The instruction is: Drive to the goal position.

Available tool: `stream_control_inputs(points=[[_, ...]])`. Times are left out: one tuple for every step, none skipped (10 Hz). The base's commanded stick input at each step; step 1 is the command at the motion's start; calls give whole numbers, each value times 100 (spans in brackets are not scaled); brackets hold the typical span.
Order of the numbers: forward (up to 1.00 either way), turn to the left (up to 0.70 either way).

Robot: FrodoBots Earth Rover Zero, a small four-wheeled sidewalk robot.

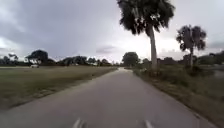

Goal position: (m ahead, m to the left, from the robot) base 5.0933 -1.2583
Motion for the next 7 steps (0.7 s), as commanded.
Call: stream_control_inputs(points=[[100,0],[100,0],[100,0],[100,0],[100,0],[100,0],[100,0]])
